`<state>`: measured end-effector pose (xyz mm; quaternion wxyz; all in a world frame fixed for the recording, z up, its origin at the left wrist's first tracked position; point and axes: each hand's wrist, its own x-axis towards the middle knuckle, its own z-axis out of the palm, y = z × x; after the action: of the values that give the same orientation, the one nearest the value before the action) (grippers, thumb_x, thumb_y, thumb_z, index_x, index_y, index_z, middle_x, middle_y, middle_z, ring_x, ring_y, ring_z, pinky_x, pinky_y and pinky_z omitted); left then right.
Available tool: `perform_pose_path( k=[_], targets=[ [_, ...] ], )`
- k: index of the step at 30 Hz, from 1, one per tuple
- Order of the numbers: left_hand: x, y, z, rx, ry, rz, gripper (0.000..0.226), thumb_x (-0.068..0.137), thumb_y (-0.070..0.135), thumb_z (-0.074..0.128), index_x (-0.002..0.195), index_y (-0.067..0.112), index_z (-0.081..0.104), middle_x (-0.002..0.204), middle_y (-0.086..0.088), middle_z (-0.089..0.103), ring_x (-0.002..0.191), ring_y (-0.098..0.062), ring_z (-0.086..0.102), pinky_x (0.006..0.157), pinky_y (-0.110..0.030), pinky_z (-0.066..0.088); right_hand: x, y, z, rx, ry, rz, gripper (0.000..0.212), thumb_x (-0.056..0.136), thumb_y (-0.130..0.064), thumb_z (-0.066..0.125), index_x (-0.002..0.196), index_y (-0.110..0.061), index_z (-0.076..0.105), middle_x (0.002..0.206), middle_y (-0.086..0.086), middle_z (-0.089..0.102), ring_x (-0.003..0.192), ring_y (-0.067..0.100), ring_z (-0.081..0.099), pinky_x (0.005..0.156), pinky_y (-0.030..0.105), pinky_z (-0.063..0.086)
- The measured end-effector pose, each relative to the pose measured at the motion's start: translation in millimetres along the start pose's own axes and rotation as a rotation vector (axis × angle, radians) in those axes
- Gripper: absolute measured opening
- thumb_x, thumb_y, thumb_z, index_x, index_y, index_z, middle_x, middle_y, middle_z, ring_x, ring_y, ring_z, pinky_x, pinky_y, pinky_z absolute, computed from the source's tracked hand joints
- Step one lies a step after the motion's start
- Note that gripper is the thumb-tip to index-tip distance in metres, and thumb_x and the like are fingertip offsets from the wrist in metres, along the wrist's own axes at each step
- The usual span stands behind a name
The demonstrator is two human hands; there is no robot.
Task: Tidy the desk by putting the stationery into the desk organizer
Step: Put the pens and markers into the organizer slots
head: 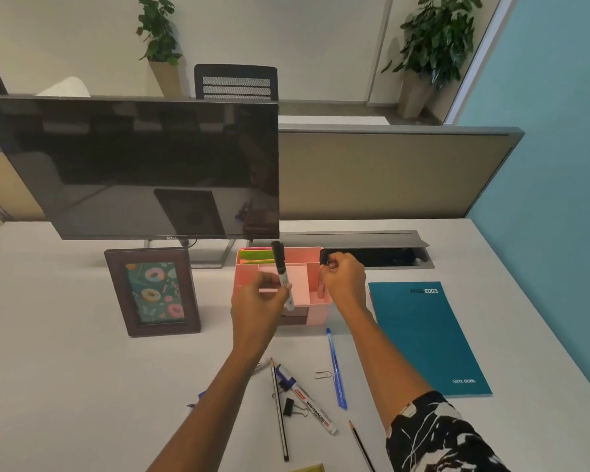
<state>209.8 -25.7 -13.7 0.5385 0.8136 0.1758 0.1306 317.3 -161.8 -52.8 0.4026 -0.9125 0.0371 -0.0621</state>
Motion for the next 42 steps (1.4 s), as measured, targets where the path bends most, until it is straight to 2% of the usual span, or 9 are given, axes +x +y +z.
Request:
perform_pose_path(
  k=[2, 6, 12, 16, 21, 26, 34, 39, 42],
  targets=[
    [13.8, 5.4, 10.0, 0.002, 0.017, 0.023, 0.016, 0.084, 0.029, 0.071, 0.092, 0.018, 0.063, 0.093, 0.005, 0.068, 0.083, -0.006, 0.063, 0.072, -0.028, 0.056, 1.3, 2.0, 0.0, 0.011, -0.004, -0.004, 0.021, 0.086, -0.023, 0.066, 0.102, -0.01, 0.065, 0.102, 0.007, 0.064, 0.083, 0.015, 0.058, 0.07, 0.021, 0.045],
    [34.4, 11.1, 28.9, 0.037, 0.011, 0.076, 0.019, 0.084, 0.032, 0.071, 0.094, 0.019, 0.064, 0.092, 0.006, 0.068, 0.085, -0.009, 0.063, 0.074, -0.021, 0.05, -0.1, 6.6, -6.0, 0.078, 0.03, -0.017, 0.023, 0.087, -0.02, 0.063, 0.107, -0.008, 0.065, 0.106, 0.009, 0.065, 0.091, 0.018, 0.061, 0.072, 0.02, 0.045],
    [54.9, 5.5, 53.7, 0.169, 0.018, 0.048, 0.029, 0.084, 0.041, 0.069, 0.103, 0.02, 0.067, 0.104, 0.003, 0.071, 0.091, -0.012, 0.064, 0.084, -0.034, 0.053, -21.2, 19.4, -29.8, 0.196, 0.173, 0.014, 0.02, 0.089, -0.017, 0.062, 0.107, -0.011, 0.067, 0.104, 0.004, 0.068, 0.085, 0.007, 0.056, 0.063, 0.005, 0.039],
    [62.7, -4.8, 66.9, 0.34, 0.047, 0.053, 0.023, 0.084, 0.046, 0.067, 0.1, 0.029, 0.068, 0.106, 0.005, 0.071, 0.102, -0.017, 0.06, 0.101, -0.048, 0.037, -53.2, 38.7, -52.8, 0.248, 0.232, 0.086, 0.017, 0.088, -0.017, 0.063, 0.104, -0.012, 0.068, 0.095, -0.002, 0.066, 0.079, 0.005, 0.057, 0.062, 0.005, 0.038],
    [66.6, -11.7, 79.3, 0.559, 0.063, 0.025, 0.029, 0.082, 0.053, 0.064, 0.102, 0.032, 0.068, 0.125, 0.002, 0.06, 0.118, -0.022, 0.047, 0.104, -0.049, 0.032, -103.6, 78.2, -77.9, 0.215, 0.269, 0.154, 0.013, 0.083, -0.012, 0.068, 0.096, -0.011, 0.07, 0.085, -0.005, 0.064, 0.075, 0.0, 0.058, 0.063, 0.006, 0.04],
    [61.4, -10.0, 85.9, 0.63, 0.073, -0.009, 0.032, 0.083, 0.05, 0.063, 0.107, 0.028, 0.068, 0.136, -0.004, 0.051, 0.126, -0.028, 0.039, 0.109, -0.049, 0.026, -143.3, 122.4, -98.3, 0.109, 0.195, 0.259, 0.012, 0.08, -0.009, 0.071, 0.092, -0.01, 0.07, 0.081, 0.002, 0.068, 0.074, 0.009, 0.062, 0.069, 0.025, 0.053],
    [57.6, -0.8, 93.9, 0.712, 0.056, 0.026, 0.025, 0.082, 0.046, 0.066, 0.095, 0.025, 0.071, 0.14, -0.009, 0.045, 0.135, -0.031, 0.028, 0.115, -0.055, 0.012, -168.8, 138.4, -91.9, -0.115, -0.002, 0.338, 0.015, 0.078, -0.026, 0.074, 0.087, -0.016, 0.068, 0.076, -0.004, 0.067, 0.067, 0.005, 0.06, 0.059, 0.012, 0.041],
    [59.9, 1.9, 95.6, 0.825, 0.027, 0.088, 0.03, 0.084, 0.051, 0.062, 0.091, 0.023, 0.072, 0.142, -0.009, 0.042, 0.137, -0.031, 0.026, 0.115, -0.056, 0.01, -171.6, 129.5, -79.4, -0.184, -0.051, 0.342, 0.018, 0.081, -0.032, 0.07, 0.089, -0.017, 0.066, 0.079, -0.004, 0.065, 0.071, 0.011, 0.06, 0.064, 0.017, 0.047],
    [59.2, 1.4, 94.9, 0.812, 0.017, 0.097, 0.031, 0.083, 0.051, 0.063, 0.094, 0.022, 0.07, 0.141, -0.009, 0.042, 0.136, -0.031, 0.027, 0.115, -0.056, 0.011, -173.0, 126.2, -76.3, -0.228, -0.07, 0.333, 0.02, 0.082, -0.033, 0.069, 0.091, -0.017, 0.064, 0.082, -0.004, 0.064, 0.071, 0.01, 0.058, 0.056, 0.008, 0.035]
  ],
)
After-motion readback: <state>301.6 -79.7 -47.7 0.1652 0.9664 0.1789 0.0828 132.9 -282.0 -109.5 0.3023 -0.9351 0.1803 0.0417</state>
